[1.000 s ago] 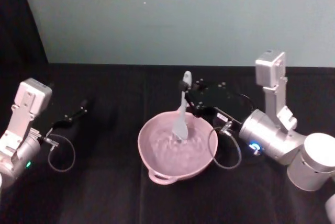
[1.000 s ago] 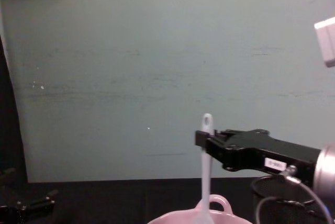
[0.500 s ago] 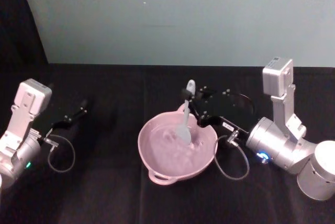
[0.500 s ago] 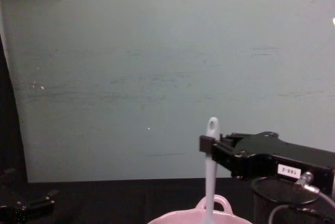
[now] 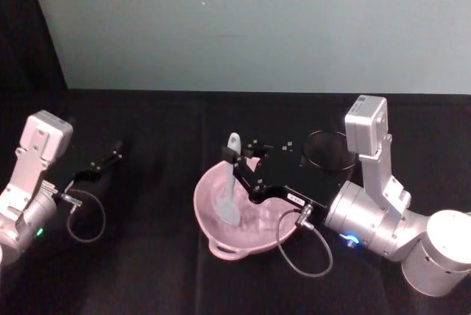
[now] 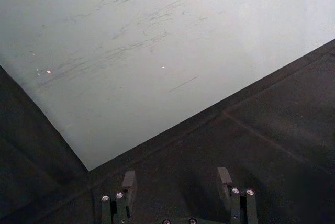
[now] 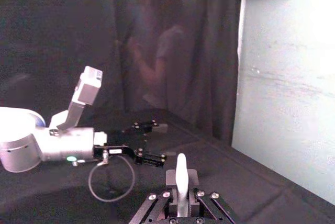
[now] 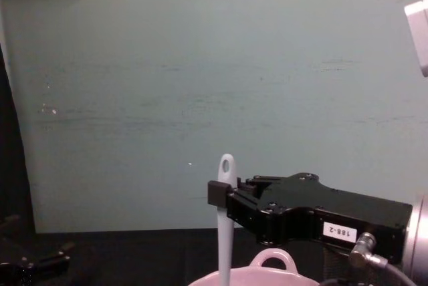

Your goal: Use the one hand to pick up the spoon and stir the clear water in the bowl.

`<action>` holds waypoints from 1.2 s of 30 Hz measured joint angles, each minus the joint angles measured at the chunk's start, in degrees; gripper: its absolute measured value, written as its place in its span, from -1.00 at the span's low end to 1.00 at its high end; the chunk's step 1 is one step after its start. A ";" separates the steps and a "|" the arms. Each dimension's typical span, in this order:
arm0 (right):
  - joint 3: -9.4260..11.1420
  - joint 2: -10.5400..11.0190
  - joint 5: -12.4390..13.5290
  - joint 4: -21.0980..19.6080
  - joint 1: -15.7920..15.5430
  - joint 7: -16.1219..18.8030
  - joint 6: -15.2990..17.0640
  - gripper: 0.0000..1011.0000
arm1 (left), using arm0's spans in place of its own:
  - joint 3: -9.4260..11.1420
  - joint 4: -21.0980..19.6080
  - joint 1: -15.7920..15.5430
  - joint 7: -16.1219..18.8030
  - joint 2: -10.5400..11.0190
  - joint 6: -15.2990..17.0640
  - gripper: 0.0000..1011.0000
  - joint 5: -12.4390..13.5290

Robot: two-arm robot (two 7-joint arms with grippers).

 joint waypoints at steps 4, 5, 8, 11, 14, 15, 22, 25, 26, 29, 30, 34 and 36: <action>-0.12 0.18 0.31 -0.96 -0.14 -0.01 -0.07 -0.77 | 0.00 0.00 0.00 0.00 0.00 0.00 0.99 0.00; -0.01 0.32 0.44 -1.44 -0.15 -0.02 -0.12 -0.77 | 0.00 0.00 0.00 0.00 0.00 0.00 0.99 0.00; 0.30 0.61 0.68 -2.19 -0.11 -0.09 -0.14 -0.77 | 0.00 0.00 0.00 0.00 0.00 0.00 0.99 0.00; 0.89 1.28 0.91 -3.78 0.17 -0.35 0.10 -0.77 | 0.00 0.00 0.00 0.00 0.00 0.00 0.99 0.00; 1.71 2.26 1.16 -5.87 0.66 -0.81 1.07 -0.77 | 0.00 0.00 0.00 0.00 0.00 0.00 0.99 0.00; 2.20 2.82 1.27 -6.83 0.95 -1.07 1.69 -0.77 | 0.00 0.00 0.00 0.00 0.00 0.00 0.99 0.00; 4.34 6.53 1.20 -11.29 2.58 -1.87 5.03 -0.77 | 0.00 0.00 0.00 0.00 0.00 0.00 0.99 0.00; 5.51 8.01 1.15 -12.71 2.82 -2.28 5.88 -0.77 | 0.00 0.00 0.00 0.00 0.00 0.00 0.99 0.00; 6.39 8.93 1.19 -13.37 2.83 -2.59 6.27 -0.77 | 0.00 0.00 0.00 0.00 0.00 0.00 0.99 0.00; 7.84 10.41 1.12 -14.36 2.78 -3.29 6.93 -0.77 | 0.00 0.00 0.00 0.00 0.00 0.00 0.99 0.00; 8.16 10.82 0.91 -14.63 2.74 -3.52 7.10 -0.77 | 0.00 0.00 0.00 0.00 0.00 0.00 0.99 0.00; 9.12 12.89 -1.74 -15.92 2.63 -5.18 8.67 -0.77 | 0.00 0.00 0.00 0.00 0.00 0.00 0.99 0.00; 9.27 13.75 -3.55 -16.38 2.64 -5.90 9.82 -0.77 | 0.00 0.00 0.00 0.00 0.00 0.00 0.99 0.00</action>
